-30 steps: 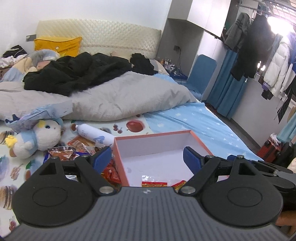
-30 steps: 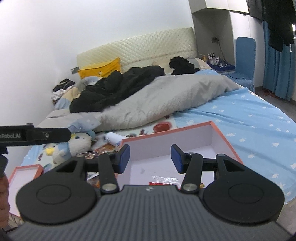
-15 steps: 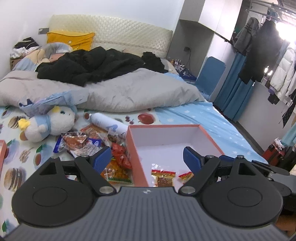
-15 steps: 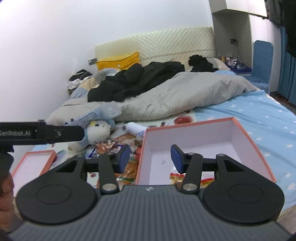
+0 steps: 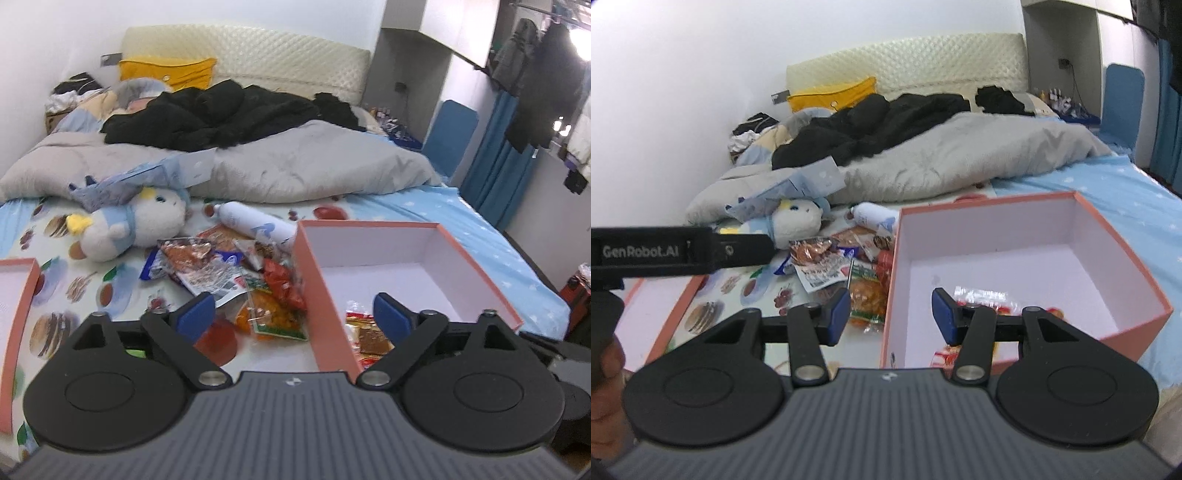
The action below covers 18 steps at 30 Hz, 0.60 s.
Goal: Organize snacks
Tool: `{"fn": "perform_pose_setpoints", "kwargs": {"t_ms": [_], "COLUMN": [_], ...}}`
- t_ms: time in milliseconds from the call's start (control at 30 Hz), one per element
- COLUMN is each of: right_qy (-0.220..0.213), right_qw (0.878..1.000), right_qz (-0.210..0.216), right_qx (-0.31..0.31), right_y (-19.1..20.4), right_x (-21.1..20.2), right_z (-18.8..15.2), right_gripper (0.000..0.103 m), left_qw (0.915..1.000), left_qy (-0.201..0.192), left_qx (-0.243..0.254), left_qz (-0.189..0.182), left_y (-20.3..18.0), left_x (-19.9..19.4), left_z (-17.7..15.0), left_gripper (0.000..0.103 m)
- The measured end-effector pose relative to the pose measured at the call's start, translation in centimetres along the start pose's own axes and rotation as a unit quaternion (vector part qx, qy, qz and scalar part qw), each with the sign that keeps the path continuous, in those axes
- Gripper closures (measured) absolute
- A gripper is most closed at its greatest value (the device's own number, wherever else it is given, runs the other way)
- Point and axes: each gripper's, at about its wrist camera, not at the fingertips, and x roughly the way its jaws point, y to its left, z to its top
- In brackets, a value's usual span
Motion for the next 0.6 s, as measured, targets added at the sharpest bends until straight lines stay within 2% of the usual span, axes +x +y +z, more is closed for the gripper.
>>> {"fn": "perform_pose_setpoints", "kwargs": {"t_ms": [100, 167, 233, 500, 600], "right_qy": [0.007, 0.002, -0.004, 0.0, 0.008], "right_qw": [1.0, 1.0, 0.999, 0.999, 0.998], "right_qz": [0.001, 0.0, 0.02, 0.008, 0.014], "right_qx": [-0.014, -0.028, -0.037, -0.046, -0.054], "right_y": [0.7, 1.0, 1.0, 1.7, 2.4], "right_x": [0.3, 0.4, 0.5, 2.6, 4.1], "right_z": [-0.5, -0.7, -0.6, -0.4, -0.7], "right_gripper": [0.051, 0.051, 0.051, 0.051, 0.051], "left_qw": [0.9999, 0.9993, 0.9986, 0.9963, 0.9954], "left_qy": [0.0, 0.009, 0.013, 0.06, 0.062], "left_qx": [-0.014, -0.029, -0.04, -0.059, -0.07], "left_qz": [0.005, -0.022, -0.032, -0.018, -0.02], "left_y": [0.9, 1.6, 2.2, 4.6, 5.9], "left_x": [0.5, 0.8, 1.0, 4.5, 5.7], "left_z": [-0.3, -0.7, -1.0, -1.0, -0.7], "left_gripper": [0.007, 0.007, 0.007, 0.007, 0.007]}}
